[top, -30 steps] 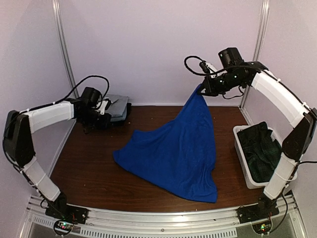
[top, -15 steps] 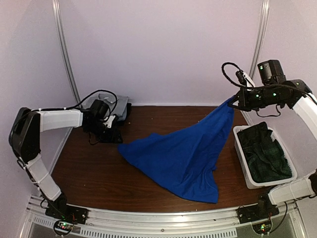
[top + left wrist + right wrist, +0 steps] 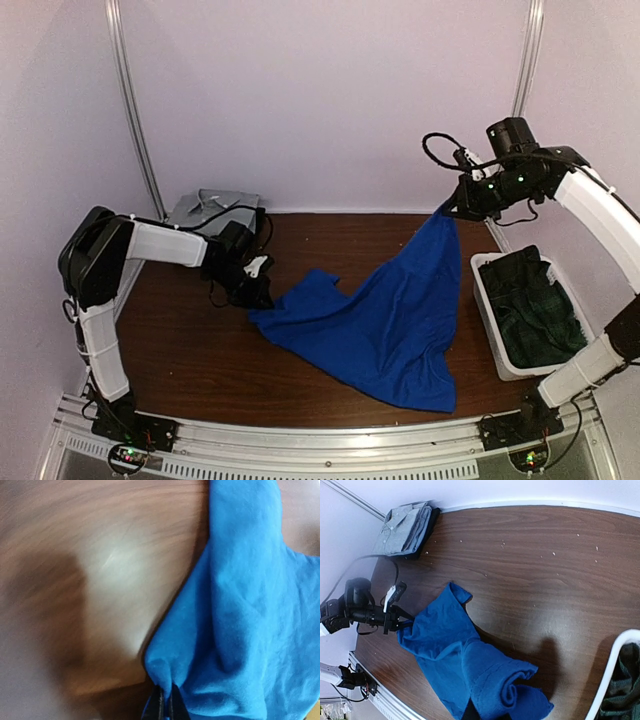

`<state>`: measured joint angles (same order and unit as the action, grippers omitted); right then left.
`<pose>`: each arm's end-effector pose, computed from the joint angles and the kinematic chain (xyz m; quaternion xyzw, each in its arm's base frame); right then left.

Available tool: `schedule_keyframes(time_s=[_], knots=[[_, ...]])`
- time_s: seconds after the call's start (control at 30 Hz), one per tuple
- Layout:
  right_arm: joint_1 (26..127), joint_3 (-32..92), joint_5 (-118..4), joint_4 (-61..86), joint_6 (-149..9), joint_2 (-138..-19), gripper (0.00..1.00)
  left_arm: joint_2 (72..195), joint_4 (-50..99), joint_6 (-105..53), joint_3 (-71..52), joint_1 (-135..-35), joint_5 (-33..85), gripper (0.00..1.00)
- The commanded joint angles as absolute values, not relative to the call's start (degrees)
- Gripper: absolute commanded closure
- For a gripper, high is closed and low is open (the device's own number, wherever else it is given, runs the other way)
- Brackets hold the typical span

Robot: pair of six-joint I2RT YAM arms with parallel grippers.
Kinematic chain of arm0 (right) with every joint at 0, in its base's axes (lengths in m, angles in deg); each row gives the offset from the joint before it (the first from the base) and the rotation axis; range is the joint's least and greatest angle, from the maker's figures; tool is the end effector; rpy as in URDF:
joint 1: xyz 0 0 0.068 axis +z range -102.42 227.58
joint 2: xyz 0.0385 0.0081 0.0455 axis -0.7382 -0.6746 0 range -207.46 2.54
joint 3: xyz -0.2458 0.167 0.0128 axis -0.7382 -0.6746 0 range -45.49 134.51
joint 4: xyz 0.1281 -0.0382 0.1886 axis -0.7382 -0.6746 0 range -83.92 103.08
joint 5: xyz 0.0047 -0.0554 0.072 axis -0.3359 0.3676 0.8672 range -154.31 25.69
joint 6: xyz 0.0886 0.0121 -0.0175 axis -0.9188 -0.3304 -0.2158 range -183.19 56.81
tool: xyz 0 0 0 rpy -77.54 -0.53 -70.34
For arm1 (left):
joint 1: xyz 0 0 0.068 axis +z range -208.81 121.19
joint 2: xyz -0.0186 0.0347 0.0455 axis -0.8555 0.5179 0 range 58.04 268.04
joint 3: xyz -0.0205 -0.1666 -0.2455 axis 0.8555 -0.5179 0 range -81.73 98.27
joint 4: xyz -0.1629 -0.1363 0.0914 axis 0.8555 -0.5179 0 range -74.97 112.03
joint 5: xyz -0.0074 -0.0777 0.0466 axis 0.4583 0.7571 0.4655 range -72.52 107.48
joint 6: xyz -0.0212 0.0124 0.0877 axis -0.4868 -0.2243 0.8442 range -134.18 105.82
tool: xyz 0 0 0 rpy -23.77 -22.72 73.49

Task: Fold and stack the mixed laundry pile
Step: Pick up the crumpled T-shirt from the center of the board.

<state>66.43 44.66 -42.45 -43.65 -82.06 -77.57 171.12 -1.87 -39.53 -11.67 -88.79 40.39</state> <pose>0.2473 0.1166 0.3856 -0.0698 0.9126 0.2839 0.2858 0.3204 -0.2215 0.1414 0.0785 0.9579 -0.2634 0.0833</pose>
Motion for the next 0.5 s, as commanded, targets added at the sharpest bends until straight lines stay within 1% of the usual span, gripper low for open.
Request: schedule_keyframes(time_s=[0.0, 0.1, 0.17, 0.2, 0.23, 0.27, 0.33, 0.47], knots=[[66.3, 52.5, -37.2, -36.2, -83.1, -86.0, 1.0, 160.3, -0.3, -41.5, -16.3, -82.9, 39.4, 1.0], [66.5, 64.3, -31.8, -36.0, -83.7, -94.4, 1.0, 148.5, 0.4, -42.9, -19.5, -75.8, 36.9, 1.0], [66.9, 72.8, -28.1, -37.9, -82.7, -98.0, 1.0, 142.2, -1.6, -41.0, -19.3, -73.4, 33.8, 1.0], [67.0, 75.5, -27.2, -38.6, -82.1, -98.3, 1.0, 139.6, -4.5, -38.3, -18.1, -73.2, 32.2, 1.0], [67.1, 74.6, -26.9, -39.1, -81.9, -97.3, 1.0, 137.2, -5.8, -35.9, -17.8, -73.3, 32.3, 1.0], [66.9, 71.9, -27.1, -39.2, -81.8, -95.4, 1.0, 134.8, -6.5, -34.6, -18.4, -73.5, 33.6, 1.0], [66.5, 61.0, -28.3, -38.7, -82.0, -89.6, 1.0, 130.0, -6.7, -33.0, -21.3, -75.7, 35.6, 1.0], [65.7, 36.1, -33.4, -38.9, -81.6, -77.9, 1.0, 125.2, -9.9, -32.6, -30.7, -87.1, 33.1, 1.0]])
